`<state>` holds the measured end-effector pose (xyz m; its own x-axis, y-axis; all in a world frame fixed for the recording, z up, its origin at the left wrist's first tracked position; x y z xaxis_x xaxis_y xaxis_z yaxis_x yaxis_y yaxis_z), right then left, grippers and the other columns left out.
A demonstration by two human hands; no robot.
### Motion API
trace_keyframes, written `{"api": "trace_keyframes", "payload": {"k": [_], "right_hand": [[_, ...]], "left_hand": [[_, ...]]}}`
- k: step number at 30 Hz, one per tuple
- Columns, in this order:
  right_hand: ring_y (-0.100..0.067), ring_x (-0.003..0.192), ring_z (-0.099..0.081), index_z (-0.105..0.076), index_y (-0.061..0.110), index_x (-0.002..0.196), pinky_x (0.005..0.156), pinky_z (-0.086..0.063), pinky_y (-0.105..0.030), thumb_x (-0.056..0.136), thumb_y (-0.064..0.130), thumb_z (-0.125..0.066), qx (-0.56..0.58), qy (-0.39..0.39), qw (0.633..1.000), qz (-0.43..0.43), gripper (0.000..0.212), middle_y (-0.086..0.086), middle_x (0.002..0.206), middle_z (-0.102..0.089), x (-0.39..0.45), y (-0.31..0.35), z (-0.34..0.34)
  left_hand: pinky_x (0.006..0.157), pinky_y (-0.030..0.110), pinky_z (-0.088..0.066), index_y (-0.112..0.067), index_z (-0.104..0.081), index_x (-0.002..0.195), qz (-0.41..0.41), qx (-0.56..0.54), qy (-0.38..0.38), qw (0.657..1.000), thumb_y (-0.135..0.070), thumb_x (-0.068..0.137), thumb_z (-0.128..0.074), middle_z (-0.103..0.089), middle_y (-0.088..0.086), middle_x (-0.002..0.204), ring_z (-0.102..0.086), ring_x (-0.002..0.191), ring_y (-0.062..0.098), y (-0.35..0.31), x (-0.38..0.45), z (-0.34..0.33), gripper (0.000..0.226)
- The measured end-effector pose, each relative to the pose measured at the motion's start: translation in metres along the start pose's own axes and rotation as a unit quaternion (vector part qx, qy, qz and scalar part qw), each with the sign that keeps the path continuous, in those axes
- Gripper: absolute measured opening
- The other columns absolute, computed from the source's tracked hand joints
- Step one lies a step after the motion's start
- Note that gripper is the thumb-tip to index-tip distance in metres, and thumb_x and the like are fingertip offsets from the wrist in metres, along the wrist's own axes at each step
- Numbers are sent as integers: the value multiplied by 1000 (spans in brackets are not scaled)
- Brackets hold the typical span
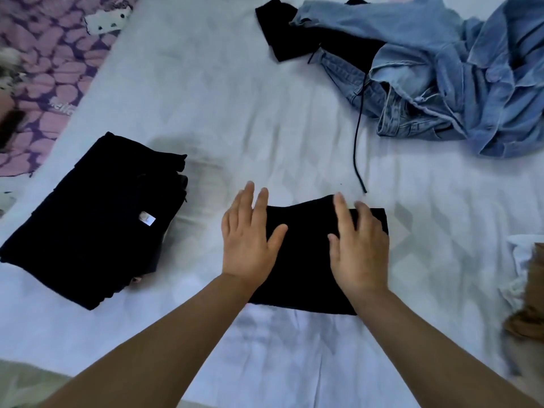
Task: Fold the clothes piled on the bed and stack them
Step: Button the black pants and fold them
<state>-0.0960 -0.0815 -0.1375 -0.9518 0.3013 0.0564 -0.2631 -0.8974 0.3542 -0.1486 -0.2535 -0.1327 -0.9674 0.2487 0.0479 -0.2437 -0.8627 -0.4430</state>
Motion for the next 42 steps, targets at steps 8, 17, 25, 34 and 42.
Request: {"api": "trace_keyframes", "payload": {"k": [8,17,25,34,42], "right_hand": [[-44,136,-30,-44,26,141,108,-21,-60,94,53,-23,-153,136,977,59,58,-7,152,-34,-45,-17,-82],[-37,143,-16,-34,32,145,108,-10,-65,94,41,-29,-110,46,993,-4,51,-15,157,-14,-52,-35,-74],[-50,125,-38,-19,31,149,98,-33,-63,95,52,-38,-43,123,971,-200,61,-38,132,-39,-69,-52,-70],[-17,65,-49,-8,42,148,58,-40,-26,95,14,-51,120,173,968,-139,74,-4,94,-39,-44,-31,-16],[-24,64,-48,-28,27,148,55,-41,-31,91,13,-58,106,120,986,38,66,-6,92,-41,-14,41,56]], "left_hand": [[112,53,-12,-23,-34,145,-106,205,128,964,-57,97,-12,-19,6,157,-10,146,27,34,-41,-91,63],[113,52,2,-38,-11,149,-82,162,106,978,-60,96,-9,15,-2,159,10,146,28,47,-42,-94,57],[104,50,-35,-49,-23,143,129,100,94,982,-50,94,-38,-13,24,154,-32,134,43,44,-48,-70,51],[82,18,-44,-39,-42,139,275,-184,232,915,-16,82,-68,-56,-2,127,-54,94,9,37,-39,-22,67],[81,16,-37,-46,-33,141,296,-174,84,935,-26,88,-63,-42,-1,114,-46,88,8,20,-75,80,64]]}}
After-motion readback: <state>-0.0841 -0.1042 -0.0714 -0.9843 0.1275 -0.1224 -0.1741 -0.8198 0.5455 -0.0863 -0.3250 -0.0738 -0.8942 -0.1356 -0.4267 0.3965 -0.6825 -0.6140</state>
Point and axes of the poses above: each hand's wrist, its own x-axis towards the middle knuckle, its own z-axis out of the back of the hand, y = z × x, the point moved 5 cm from there along x, towards the middle knuckle
